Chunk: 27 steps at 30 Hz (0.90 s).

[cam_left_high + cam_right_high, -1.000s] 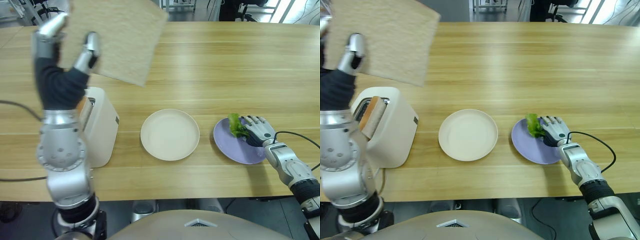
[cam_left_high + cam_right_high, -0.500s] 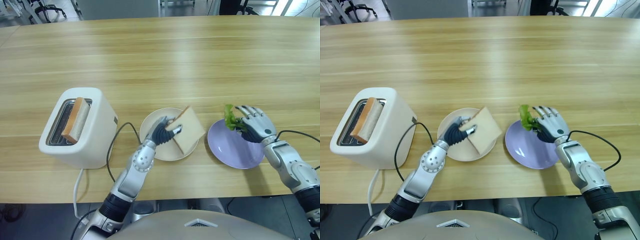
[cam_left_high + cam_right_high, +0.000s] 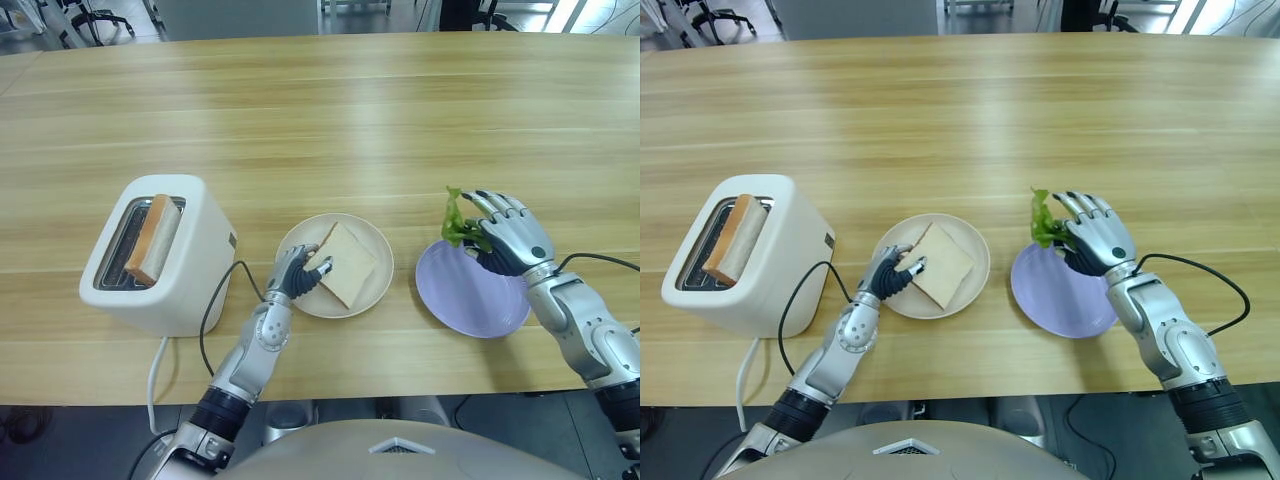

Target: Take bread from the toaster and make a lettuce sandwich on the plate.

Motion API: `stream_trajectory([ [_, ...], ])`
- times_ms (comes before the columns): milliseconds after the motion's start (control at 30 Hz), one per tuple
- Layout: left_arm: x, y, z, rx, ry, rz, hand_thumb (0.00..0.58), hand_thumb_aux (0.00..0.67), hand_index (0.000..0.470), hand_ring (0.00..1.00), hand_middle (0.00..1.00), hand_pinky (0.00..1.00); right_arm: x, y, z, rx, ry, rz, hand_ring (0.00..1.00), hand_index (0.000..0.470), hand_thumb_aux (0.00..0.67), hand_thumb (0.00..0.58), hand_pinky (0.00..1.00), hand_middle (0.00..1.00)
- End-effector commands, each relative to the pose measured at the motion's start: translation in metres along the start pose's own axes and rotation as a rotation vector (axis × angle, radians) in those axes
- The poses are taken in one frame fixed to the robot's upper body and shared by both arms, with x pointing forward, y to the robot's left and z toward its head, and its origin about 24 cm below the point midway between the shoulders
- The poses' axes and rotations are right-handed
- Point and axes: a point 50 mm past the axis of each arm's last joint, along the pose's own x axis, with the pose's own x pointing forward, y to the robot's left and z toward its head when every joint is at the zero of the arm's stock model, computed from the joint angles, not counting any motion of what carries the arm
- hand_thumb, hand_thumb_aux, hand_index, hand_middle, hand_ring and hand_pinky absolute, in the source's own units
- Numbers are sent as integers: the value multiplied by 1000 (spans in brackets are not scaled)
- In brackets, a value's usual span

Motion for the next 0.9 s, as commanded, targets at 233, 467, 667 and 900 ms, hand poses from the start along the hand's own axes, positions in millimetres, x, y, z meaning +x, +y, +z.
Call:
stream_trajectory([
  [233, -20, -2, 7, 177, -9, -22, 0, 0, 0, 0, 0, 0, 31, 29, 76, 91, -234, 93, 0, 460, 670, 580, 0, 0],
  [467, -29, 38, 26, 172, -94, 187, 0, 0, 0, 0, 0, 0, 53, 70, 108, 39, -321, 223, 0, 460, 670, 580, 0, 0],
  [667, -39, 74, 41, 171, -157, 367, 0, 0, 0, 0, 0, 0, 52, 91, 120, -18, -377, 307, 0, 460, 670, 580, 0, 0],
  [900, -77, 124, 68, 174, -262, 634, 0, 0, 0, 0, 0, 0, 56, 94, 124, -91, -394, 308, 0, 460, 670, 580, 0, 0],
])
